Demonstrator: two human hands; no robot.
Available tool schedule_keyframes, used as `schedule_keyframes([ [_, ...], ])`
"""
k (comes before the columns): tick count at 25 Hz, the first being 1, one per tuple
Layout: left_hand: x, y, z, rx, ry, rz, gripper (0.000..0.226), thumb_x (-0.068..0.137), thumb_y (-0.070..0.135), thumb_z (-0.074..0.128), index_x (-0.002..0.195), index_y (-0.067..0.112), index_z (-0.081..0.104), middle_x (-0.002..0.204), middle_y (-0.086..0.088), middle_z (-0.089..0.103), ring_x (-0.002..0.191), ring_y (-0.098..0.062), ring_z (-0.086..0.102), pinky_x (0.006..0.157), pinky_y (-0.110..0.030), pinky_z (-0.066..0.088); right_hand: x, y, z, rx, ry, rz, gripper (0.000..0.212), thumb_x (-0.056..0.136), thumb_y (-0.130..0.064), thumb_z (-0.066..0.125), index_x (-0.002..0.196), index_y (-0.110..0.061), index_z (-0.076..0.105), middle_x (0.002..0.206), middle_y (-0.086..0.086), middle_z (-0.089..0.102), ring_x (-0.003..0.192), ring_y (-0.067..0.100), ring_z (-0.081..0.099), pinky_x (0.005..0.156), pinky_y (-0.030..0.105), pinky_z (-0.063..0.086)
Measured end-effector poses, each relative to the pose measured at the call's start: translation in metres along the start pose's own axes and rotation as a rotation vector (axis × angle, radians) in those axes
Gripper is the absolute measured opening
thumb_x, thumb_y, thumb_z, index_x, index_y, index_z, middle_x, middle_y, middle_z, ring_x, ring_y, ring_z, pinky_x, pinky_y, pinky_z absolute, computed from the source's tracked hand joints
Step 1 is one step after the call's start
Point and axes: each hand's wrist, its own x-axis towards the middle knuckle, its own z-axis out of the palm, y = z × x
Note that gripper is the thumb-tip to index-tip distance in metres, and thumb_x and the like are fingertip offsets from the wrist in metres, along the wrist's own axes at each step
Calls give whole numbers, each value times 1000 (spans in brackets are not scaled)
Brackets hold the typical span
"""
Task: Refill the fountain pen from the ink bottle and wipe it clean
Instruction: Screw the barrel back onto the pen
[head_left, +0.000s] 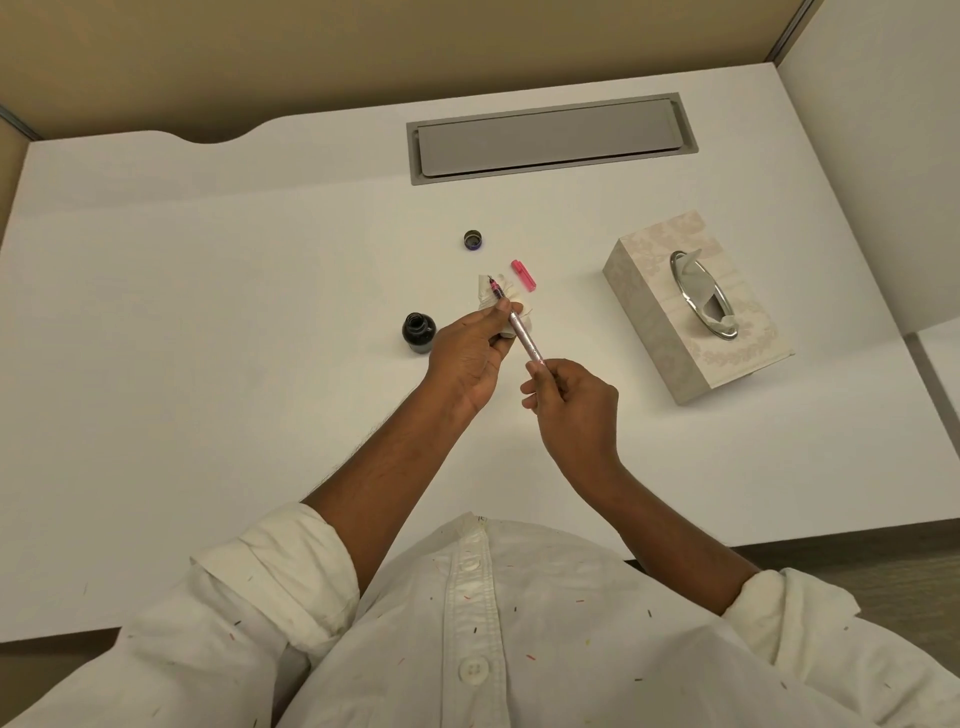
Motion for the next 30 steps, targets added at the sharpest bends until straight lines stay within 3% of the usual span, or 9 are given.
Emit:
schedule_keyframes([
  [7,2,0,2,-8,7,13,9,89,1,55,85,-4,62,83,-10,63,83,-16,64,91,-33,52,4,-1,0,41,-84,113,23,99,-17,45,87,-13,64,64,-6,67,53,-1,63,57,10,51],
  [11,4,-4,1,17,30,17,8,87,1,58,83,-4,64,82,-11,66,82,-17,66,84,-29,56,6,0,-2,-33,-130,48,19,96,-23,53,95,-11,68,77,-4,70,67,8,66,66,21,53],
  [14,5,-11,1,53,52,1,7,86,1,61,83,-3,66,79,-9,69,80,-17,67,86,-31,56,8,4,-4,-119,-40,-20,23,89,-27,64,104,-10,70,85,-6,64,74,9,59,66,12,45],
  [17,7,-16,1,55,80,12,6,84,-1,62,82,-3,67,75,-6,71,76,-15,69,85,-31,55,13,7,-5,-189,43,-50,24,88,-27,65,103,-9,71,87,0,66,73,9,55,61,12,41],
  [21,10,-21,3,72,75,10,7,84,0,62,87,-4,66,86,-10,68,80,-17,67,84,-30,56,23,10,-6,-279,24,-66,26,87,-31,66,101,-10,72,91,3,69,77,12,59,60,12,36],
  [24,10,-25,3,62,108,7,8,81,3,66,88,-2,68,90,-11,69,85,-19,68,88,-32,55,29,14,-7,-306,18,-52,21,87,-27,67,97,-10,73,88,3,67,73,8,54,59,4,28],
  [27,11,-26,-2,64,181,10,17,77,8,73,92,2,68,98,-10,69,92,-19,67,86,-29,54,33,17,-9,-290,17,-64,16,86,-23,68,94,-9,72,86,3,65,71,8,53,59,3,29],
  [30,11,-21,-10,56,224,47,13,79,0,68,93,2,67,98,-9,69,95,-21,66,93,-33,50,41,25,-8,-269,42,-42,14,85,-20,68,93,-9,72,84,2,65,69,8,54,58,2,29],
])
